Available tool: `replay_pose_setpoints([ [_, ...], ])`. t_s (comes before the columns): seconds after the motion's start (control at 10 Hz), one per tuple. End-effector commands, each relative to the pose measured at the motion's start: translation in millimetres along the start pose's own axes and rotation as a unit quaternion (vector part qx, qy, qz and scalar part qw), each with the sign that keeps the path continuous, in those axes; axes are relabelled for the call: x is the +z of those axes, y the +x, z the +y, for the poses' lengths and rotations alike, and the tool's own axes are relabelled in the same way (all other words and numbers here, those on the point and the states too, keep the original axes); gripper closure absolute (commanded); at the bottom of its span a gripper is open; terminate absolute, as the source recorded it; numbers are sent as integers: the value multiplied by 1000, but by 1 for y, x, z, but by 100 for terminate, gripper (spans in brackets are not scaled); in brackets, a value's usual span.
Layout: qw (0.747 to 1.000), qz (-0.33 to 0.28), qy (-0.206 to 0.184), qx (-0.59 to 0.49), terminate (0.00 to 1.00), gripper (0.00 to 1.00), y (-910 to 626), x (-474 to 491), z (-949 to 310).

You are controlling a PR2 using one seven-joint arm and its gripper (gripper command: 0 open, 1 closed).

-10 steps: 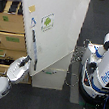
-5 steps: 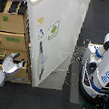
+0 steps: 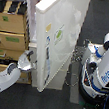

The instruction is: Opening the fridge

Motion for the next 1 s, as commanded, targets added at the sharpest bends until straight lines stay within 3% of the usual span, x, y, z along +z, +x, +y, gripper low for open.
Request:
replay_pose_setpoints([
  [0.1, 964, -92, -38, -245, 0, 0, -4, 258, -373],
  [0.5, 939, -152, -72, -301, 0, 0, -54, 374, -462],
  [0.6, 929, -165, -96, -316, 0, 0, -56, 397, -488],
  [0.7, 904, -174, -141, -364, 0, 0, -56, 413, -531],
  [0.9, 866, -177, -185, -429, 0, 0, -77, 432, -607],
  [1.0, 873, -173, -184, -417, 0, 0, -72, 423, -596],
])
